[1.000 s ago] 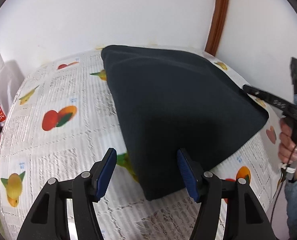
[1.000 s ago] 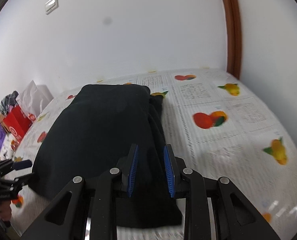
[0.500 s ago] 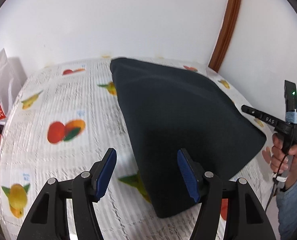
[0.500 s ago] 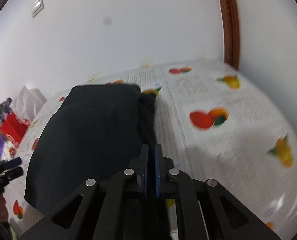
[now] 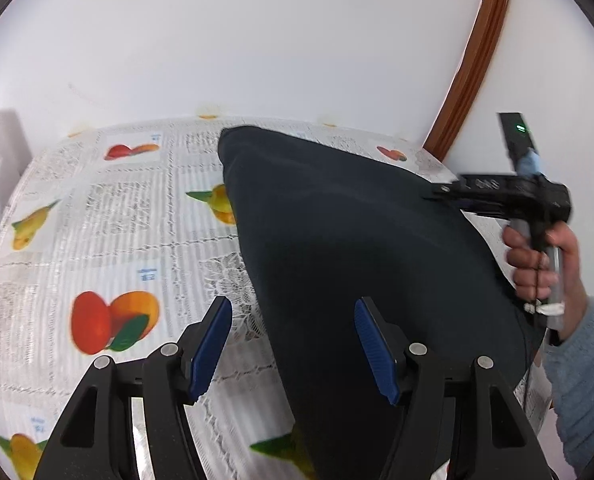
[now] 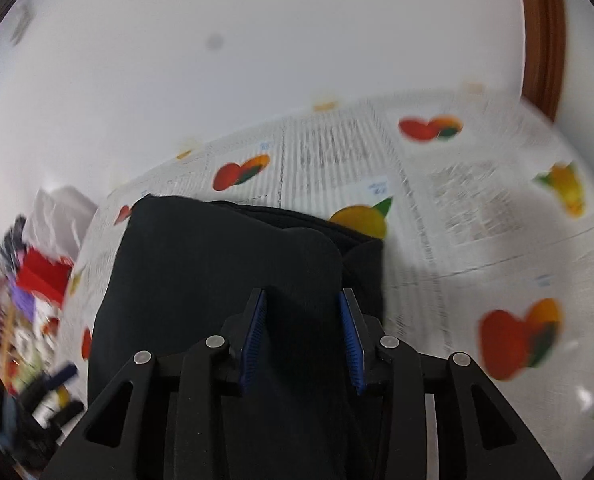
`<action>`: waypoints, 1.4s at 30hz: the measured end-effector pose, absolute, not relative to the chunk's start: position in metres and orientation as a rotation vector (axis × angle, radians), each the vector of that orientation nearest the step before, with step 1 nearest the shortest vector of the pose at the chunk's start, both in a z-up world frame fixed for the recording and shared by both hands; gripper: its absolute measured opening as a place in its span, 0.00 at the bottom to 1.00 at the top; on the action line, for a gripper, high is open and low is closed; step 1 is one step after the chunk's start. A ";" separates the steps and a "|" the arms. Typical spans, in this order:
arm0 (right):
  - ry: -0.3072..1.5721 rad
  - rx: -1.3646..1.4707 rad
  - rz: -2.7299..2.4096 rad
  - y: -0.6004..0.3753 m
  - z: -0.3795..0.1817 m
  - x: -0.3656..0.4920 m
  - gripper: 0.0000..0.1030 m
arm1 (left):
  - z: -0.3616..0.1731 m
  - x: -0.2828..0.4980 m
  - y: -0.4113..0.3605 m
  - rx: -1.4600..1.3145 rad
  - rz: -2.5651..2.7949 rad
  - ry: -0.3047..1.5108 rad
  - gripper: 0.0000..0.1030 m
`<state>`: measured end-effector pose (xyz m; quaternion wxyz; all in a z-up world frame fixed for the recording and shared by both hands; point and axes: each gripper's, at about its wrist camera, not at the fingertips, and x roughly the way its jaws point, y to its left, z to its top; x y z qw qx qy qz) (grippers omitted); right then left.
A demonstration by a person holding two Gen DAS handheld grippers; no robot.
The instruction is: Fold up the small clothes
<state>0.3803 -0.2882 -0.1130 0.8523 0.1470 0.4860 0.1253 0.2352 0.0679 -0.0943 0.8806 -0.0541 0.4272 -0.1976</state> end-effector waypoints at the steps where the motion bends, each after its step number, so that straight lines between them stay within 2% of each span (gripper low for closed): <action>1: 1.031 0.342 0.266 -0.288 -0.119 0.387 0.35 | -0.099 0.238 0.066 -0.111 -0.419 0.895 0.60; 2: 1.038 0.363 0.273 -0.287 -0.124 0.392 0.27 | -0.103 0.240 0.065 -0.108 -0.423 0.901 0.60; 3: 1.014 0.354 0.304 -0.287 -0.120 0.395 0.13 | -0.107 0.241 0.063 -0.106 -0.425 0.911 0.60; 7: 0.831 0.243 0.342 -0.291 -0.095 0.380 0.11 | -0.111 0.243 0.065 -0.134 -0.445 0.918 0.60; 10: 0.919 0.205 0.324 -0.286 -0.108 0.394 0.13 | -0.111 0.243 0.063 -0.119 -0.449 0.915 0.60; 11: 0.946 0.210 0.308 -0.288 -0.112 0.398 0.16 | -0.111 0.243 0.062 -0.119 -0.448 0.913 0.60; 14: 0.949 0.269 0.270 -0.298 -0.116 0.408 0.33 | -0.110 0.243 0.063 -0.131 -0.454 0.916 0.60; 15: 0.967 0.275 0.266 -0.297 -0.118 0.413 0.31 | -0.110 0.243 0.063 -0.132 -0.455 0.917 0.60; 16: 0.990 0.280 0.276 -0.296 -0.122 0.418 0.24 | -0.110 0.244 0.062 -0.130 -0.456 0.919 0.60; 17: 0.994 0.281 0.292 -0.295 -0.124 0.420 0.04 | -0.110 0.244 0.062 -0.128 -0.455 0.919 0.60; 20: 0.920 0.266 0.301 -0.301 -0.113 0.413 0.05 | -0.108 0.241 0.063 -0.127 -0.448 0.920 0.60; 25: 0.886 0.256 0.217 -0.318 -0.100 0.380 0.12 | -0.104 0.230 0.068 -0.122 -0.443 0.915 0.60; 26: 0.887 0.260 0.227 -0.322 -0.098 0.372 0.20 | -0.104 0.227 0.069 -0.124 -0.444 0.913 0.60; 27: 0.894 0.273 0.239 -0.326 -0.096 0.360 0.33 | -0.103 0.224 0.070 -0.125 -0.446 0.912 0.60; 29: 0.908 0.297 0.265 -0.333 -0.095 0.340 0.45 | -0.103 0.217 0.071 -0.126 -0.447 0.910 0.60; 34: 0.995 0.320 0.328 -0.330 -0.109 0.314 0.45 | -0.103 0.206 0.071 -0.141 -0.435 0.914 0.60; 35: 1.013 0.323 0.343 -0.327 -0.114 0.312 0.39 | -0.103 0.205 0.070 -0.140 -0.428 0.913 0.60; 36: 1.025 0.324 0.368 -0.323 -0.120 0.312 0.07 | -0.103 0.203 0.070 -0.134 -0.420 0.909 0.60; 40: 0.881 0.305 0.361 -0.331 -0.110 0.298 0.02 | -0.102 0.195 0.065 -0.096 -0.391 0.902 0.60; 42: 0.875 0.388 0.336 -0.342 -0.111 0.295 0.03 | -0.099 0.191 0.064 -0.083 -0.386 0.897 0.60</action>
